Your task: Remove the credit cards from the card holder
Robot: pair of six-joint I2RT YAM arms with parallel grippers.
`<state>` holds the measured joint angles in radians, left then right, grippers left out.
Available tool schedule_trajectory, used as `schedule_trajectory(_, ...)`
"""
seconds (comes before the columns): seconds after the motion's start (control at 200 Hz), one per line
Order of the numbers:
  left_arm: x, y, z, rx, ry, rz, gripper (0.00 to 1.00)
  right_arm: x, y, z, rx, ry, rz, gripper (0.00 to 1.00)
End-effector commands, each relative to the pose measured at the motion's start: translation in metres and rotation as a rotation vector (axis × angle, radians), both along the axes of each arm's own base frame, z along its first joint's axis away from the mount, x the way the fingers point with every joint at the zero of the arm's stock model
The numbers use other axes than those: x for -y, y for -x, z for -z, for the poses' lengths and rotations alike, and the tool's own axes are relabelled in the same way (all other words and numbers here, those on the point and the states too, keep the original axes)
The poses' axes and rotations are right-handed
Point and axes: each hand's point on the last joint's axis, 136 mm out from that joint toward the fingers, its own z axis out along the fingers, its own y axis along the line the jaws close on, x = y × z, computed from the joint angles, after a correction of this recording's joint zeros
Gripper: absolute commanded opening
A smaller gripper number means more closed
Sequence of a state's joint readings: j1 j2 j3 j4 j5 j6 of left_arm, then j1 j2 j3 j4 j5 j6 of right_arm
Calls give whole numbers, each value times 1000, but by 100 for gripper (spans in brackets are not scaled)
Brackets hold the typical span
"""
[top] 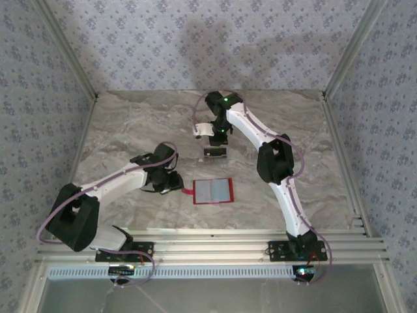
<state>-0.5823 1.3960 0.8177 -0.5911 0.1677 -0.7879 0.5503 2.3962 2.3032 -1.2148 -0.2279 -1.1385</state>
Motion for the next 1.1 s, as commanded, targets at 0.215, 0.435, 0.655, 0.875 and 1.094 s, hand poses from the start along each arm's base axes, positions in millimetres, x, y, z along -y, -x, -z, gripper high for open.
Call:
schedule_trajectory(0.215,-2,1,-6,6,6,-9,35,5,-19,-20,96,12,46,28)
schedule_trajectory(0.435,-1,-1,-7,13,6,-3,36,9,-21,-50,146,-23,122,31)
schedule_trajectory(0.655,3,-8,-9,23,10,7,36,13,-16,-75,155,-116,298,35)
schedule_trajectory(0.875,7,-22,-8,18,55,11,36,21,-4,-87,100,-236,633,35)
schedule_trajectory(1.094,0,-39,-12,25,83,-3,36,28,32,-84,-71,-394,973,31)
